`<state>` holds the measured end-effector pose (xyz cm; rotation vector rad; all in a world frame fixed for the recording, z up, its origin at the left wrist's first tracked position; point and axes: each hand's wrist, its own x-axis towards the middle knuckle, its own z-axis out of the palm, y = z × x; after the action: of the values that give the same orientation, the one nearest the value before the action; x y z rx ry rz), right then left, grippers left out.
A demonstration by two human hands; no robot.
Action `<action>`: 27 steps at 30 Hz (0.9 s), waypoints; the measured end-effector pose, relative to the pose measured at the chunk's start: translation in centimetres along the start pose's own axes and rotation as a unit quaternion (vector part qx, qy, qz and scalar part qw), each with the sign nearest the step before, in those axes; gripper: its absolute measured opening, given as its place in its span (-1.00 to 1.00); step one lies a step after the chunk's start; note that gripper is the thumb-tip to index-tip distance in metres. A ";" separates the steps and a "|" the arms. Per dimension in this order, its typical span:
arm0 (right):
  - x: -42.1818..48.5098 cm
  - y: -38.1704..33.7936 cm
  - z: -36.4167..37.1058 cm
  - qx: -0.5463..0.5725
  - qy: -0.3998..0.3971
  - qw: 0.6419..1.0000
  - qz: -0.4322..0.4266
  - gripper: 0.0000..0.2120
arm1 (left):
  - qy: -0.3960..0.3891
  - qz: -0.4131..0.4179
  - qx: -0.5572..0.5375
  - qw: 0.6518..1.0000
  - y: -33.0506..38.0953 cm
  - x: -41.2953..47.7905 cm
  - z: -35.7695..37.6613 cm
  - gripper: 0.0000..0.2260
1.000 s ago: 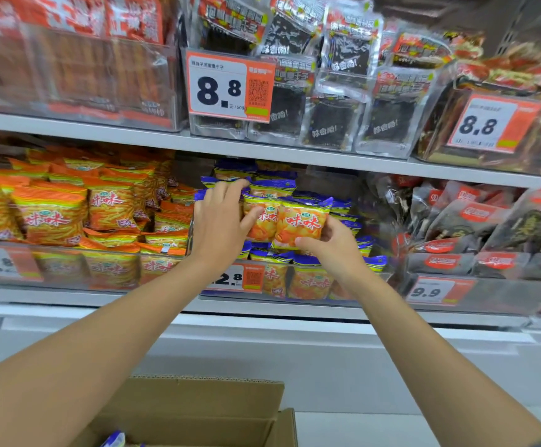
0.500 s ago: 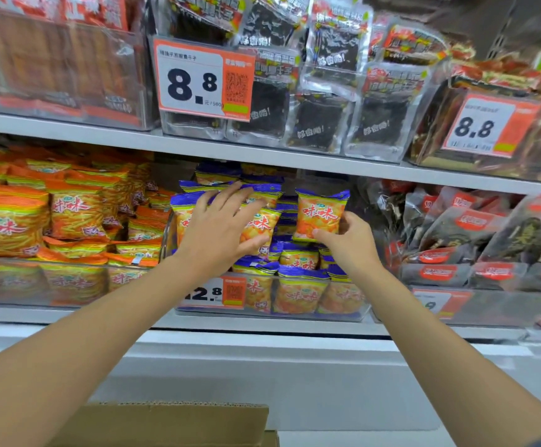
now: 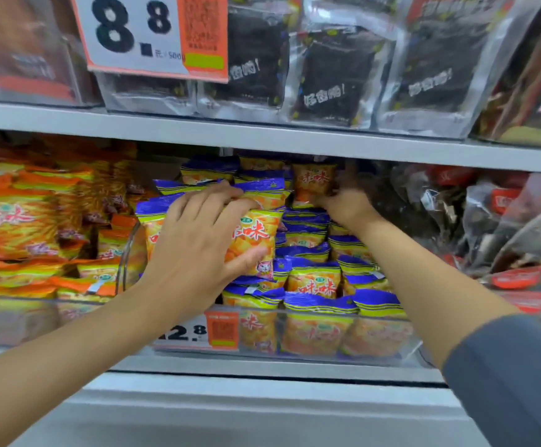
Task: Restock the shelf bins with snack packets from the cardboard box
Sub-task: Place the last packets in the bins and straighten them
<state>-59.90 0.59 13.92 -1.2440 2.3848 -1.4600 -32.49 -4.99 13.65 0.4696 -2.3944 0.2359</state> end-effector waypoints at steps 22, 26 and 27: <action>0.1 1.4 1.3 -0.026 0.004 0.996 -0.086 -0.35 | -0.014 0.001 -0.018 1.000 0.3 -0.1 -0.5 -0.52; -0.7 0.1 0.7 -0.052 0.025 0.995 -0.086 -0.35 | -0.006 -0.003 -0.068 0.998 0.3 -0.2 -0.9 -0.58; -1.6 -0.6 0.4 -0.065 0.039 0.994 -0.083 -0.40 | -0.006 -0.003 -0.074 0.997 0.3 -0.2 -1.0 -0.57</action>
<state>-58.29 1.20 13.65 -1.4748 2.5172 -1.4400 -31.90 -4.37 14.27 0.4087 -2.4002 0.0524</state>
